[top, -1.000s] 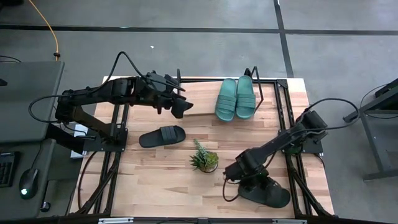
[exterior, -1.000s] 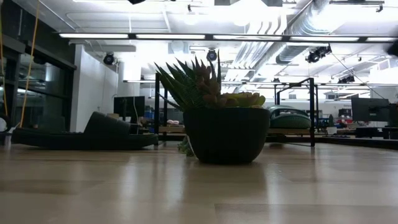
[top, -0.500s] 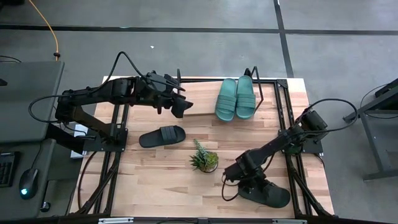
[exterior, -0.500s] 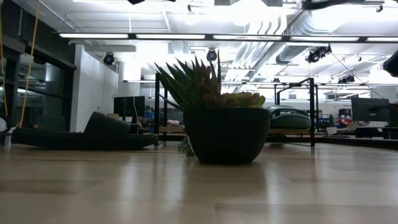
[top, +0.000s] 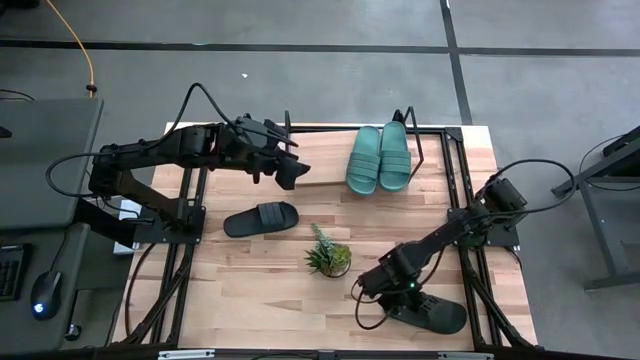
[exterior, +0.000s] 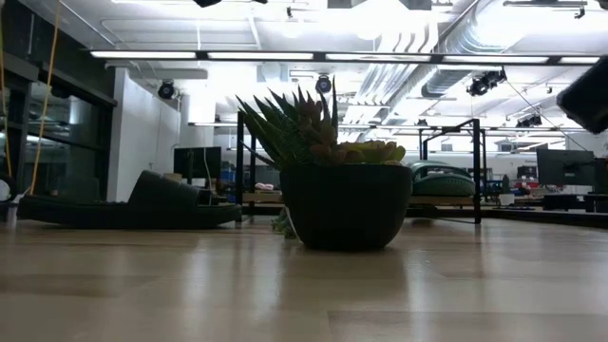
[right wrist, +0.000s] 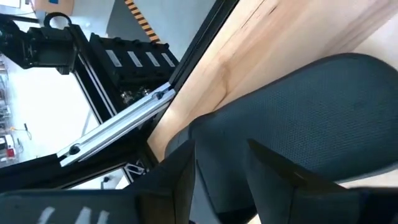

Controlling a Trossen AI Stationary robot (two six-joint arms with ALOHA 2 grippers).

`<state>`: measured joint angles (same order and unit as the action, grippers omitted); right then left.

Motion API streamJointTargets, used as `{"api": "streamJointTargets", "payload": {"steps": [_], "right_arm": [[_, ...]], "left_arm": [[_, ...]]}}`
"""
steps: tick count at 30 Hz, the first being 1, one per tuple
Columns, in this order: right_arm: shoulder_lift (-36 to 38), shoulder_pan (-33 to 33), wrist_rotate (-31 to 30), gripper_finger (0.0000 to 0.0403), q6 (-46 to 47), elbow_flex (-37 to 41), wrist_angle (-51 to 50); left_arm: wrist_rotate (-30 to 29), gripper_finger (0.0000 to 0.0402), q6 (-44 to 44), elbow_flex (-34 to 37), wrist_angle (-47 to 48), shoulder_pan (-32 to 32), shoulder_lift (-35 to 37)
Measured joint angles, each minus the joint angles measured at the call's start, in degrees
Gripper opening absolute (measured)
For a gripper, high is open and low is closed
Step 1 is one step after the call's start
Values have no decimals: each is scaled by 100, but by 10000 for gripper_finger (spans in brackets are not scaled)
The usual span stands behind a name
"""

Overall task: Pick and place slides into the shelf
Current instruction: Put the right black slipper on the shelf

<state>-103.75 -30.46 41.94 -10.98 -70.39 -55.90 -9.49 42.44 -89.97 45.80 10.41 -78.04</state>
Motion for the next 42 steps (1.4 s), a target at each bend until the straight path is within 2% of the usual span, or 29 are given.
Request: {"api": "streamJointTargets", "payload": {"steps": [8, 26, 35, 42], "right_arm": [[-326, -109, 160, 128, -63, 4, -51], [-327, -265, 566, 128, -70, 18, -311], [-320, -411, 967, 128, 329, 779, -80], [-320, -410, 1223, 128, 352, 942, -64]], "left_arm": [[4, 284, 2, 0, 136, 0, 0], [4, 285, 4, 0, 127, -2, 0], [61, 285, 11, 0, 123, -2, 0], [70, 285, 11, 1, 112, -2, 0]]}}
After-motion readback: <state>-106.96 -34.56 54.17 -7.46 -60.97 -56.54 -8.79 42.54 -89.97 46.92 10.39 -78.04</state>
